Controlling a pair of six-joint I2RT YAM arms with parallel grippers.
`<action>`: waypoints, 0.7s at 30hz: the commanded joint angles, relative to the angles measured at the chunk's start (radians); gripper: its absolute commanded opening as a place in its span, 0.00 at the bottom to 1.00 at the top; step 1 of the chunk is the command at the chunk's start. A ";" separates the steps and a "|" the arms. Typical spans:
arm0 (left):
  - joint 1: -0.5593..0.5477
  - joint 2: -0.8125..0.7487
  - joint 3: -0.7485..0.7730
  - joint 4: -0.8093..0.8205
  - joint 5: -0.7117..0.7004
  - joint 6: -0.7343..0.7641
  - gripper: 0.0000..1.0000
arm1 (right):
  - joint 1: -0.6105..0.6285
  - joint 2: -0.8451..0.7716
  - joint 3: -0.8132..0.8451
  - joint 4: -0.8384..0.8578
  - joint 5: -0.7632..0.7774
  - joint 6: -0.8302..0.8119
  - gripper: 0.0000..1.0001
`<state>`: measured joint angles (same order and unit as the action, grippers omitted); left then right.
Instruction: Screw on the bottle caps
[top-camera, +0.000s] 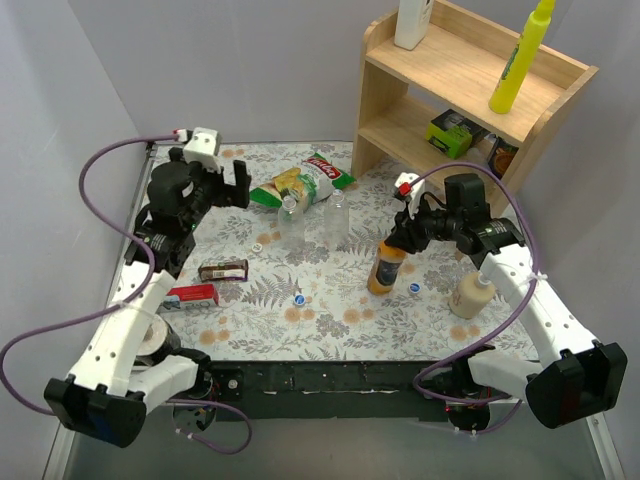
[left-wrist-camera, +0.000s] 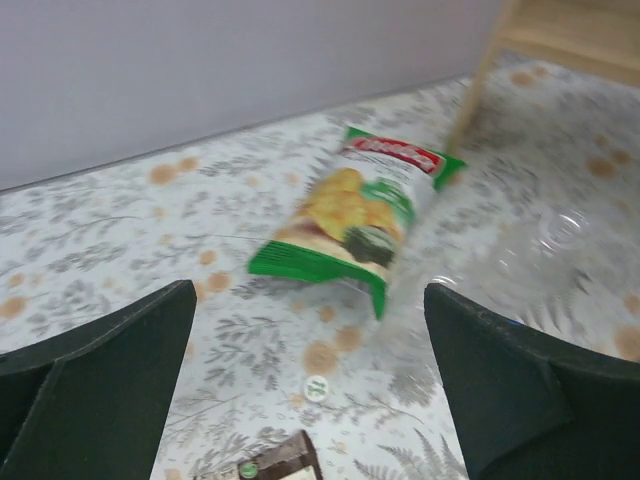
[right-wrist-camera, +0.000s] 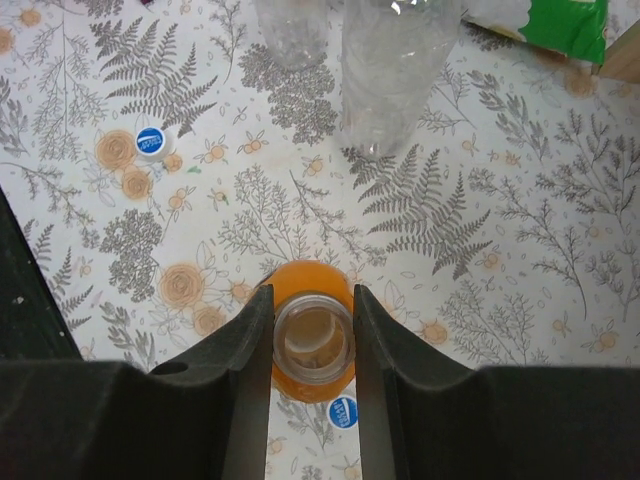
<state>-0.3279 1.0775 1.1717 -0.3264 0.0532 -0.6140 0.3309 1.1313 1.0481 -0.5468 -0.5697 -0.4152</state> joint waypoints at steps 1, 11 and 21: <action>0.053 -0.117 -0.087 -0.002 -0.191 -0.065 0.98 | 0.007 0.013 -0.025 0.111 0.014 0.024 0.01; 0.141 -0.174 -0.245 0.010 -0.253 -0.222 0.98 | 0.010 -0.010 -0.057 0.100 0.024 0.021 0.01; 0.142 -0.208 -0.271 -0.088 0.307 0.054 0.98 | 0.011 -0.024 -0.027 0.090 -0.021 0.065 0.01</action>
<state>-0.1856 0.9188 0.9169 -0.3428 -0.0010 -0.7162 0.3363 1.1183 1.0035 -0.4442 -0.5640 -0.3882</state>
